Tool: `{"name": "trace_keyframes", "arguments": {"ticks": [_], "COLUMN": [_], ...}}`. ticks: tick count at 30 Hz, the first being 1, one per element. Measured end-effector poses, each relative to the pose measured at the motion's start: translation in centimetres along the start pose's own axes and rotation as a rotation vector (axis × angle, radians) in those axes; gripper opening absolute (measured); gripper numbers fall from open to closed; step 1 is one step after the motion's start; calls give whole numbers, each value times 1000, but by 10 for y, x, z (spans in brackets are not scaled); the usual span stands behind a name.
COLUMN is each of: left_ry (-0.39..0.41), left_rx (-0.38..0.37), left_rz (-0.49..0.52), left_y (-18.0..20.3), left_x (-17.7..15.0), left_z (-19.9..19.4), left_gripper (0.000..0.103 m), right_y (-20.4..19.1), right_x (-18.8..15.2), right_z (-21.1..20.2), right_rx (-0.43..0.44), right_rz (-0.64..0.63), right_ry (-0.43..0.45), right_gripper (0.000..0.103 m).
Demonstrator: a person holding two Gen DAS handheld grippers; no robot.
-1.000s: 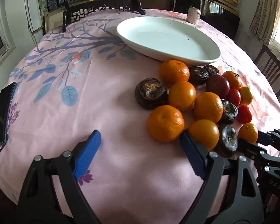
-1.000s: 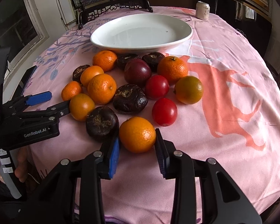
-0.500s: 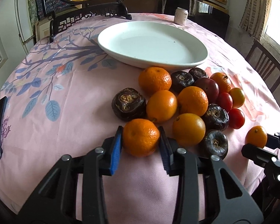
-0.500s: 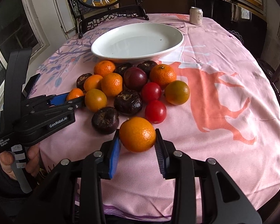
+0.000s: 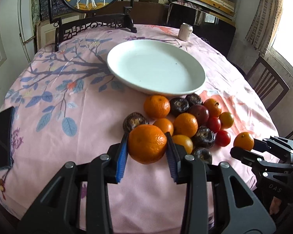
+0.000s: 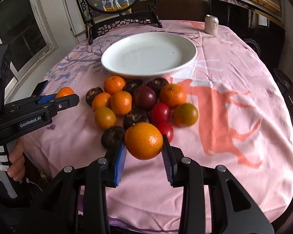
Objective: Organize fruits
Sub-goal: 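Lower the right gripper's mandarin onto the white plate while the left releases its mandarin there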
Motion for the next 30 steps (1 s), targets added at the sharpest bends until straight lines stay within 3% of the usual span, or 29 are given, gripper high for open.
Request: {"name": "trace_keyframes", "arguments": {"ticks": [5, 11, 16, 23, 24, 25, 26, 30], "left_ry": [6, -49, -156, -185, -182, -175, -156, -85], "left_rx": [49, 112, 68, 54, 51, 50, 58, 56], "left_rz": [16, -33, -114, -120, -120, -118, -115, -92], "left_y": [2, -8, -23, -24, -24, -24, -24, -23], "left_x": [85, 178, 199, 211, 212, 214, 216, 216], "left_z": [24, 119, 185, 216, 217, 215, 210, 170], "left_gripper": [37, 37, 37, 39, 41, 58, 75, 83], "right_y": [18, 42, 58, 63, 63, 64, 65, 63], "right_x": [91, 183, 214, 224, 224, 226, 228, 225], "right_z": [31, 115, 176, 207, 208, 206, 202, 172], "right_rx": [31, -8, 3, 6, 1, -25, -63, -110], "right_rz": [-46, -37, -50, -63, -67, -78, -87, -122], "right_ry": [6, -34, -112, -148, -144, -127, -96, -70], "right_gripper": [36, 36, 36, 37, 46, 61, 65, 65]}}
Point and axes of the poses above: each gripper's, at about its wrist camera, not at the fingertips, and z roughly the way its jaws point, y to its right, x to its top, the point moved 5 cm from there along z, roughly the way its jaws point, and after that the axes turned 3 degrees about y, right-handed, at the moved point
